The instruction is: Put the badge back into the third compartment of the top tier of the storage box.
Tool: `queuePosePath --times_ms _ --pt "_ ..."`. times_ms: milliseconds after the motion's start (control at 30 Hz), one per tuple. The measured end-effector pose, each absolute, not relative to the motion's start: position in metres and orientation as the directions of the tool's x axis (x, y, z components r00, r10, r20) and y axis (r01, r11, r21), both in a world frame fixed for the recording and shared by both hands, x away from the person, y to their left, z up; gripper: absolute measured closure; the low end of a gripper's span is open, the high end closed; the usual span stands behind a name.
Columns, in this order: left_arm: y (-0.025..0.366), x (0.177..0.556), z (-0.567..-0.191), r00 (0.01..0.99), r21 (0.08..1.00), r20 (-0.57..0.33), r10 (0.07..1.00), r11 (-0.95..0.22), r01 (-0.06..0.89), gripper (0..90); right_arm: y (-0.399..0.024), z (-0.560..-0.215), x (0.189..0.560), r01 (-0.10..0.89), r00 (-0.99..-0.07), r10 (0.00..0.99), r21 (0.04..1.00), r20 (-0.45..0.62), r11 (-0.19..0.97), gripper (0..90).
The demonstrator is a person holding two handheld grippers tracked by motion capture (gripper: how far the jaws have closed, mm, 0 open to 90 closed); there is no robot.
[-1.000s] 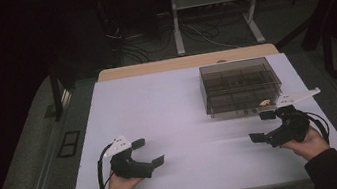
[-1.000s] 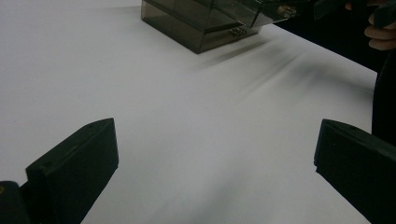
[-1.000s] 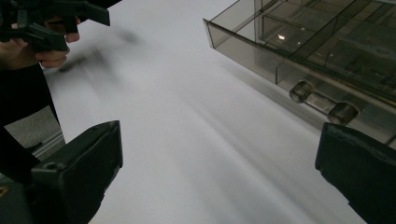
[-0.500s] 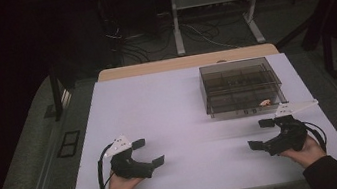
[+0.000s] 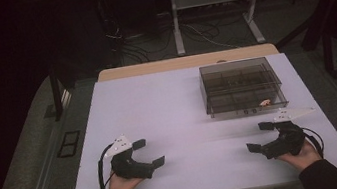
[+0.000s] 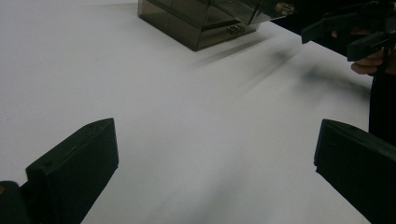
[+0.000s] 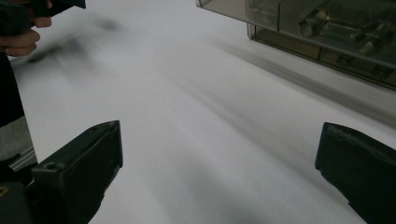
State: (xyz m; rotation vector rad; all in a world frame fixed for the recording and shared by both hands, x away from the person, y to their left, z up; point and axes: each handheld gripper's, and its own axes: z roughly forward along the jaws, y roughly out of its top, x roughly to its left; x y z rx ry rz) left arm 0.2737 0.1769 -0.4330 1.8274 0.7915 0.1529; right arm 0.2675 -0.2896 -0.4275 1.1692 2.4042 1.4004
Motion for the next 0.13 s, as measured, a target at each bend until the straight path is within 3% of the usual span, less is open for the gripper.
queuePosePath --times_ms 133 --pt "0.1767 0.2739 -0.433 0.772 0.874 -0.263 0.579 -0.195 0.444 0.0 -0.2918 -0.431 0.266 0.569 -0.687 0.673 0.779 0.273 0.265 0.2"
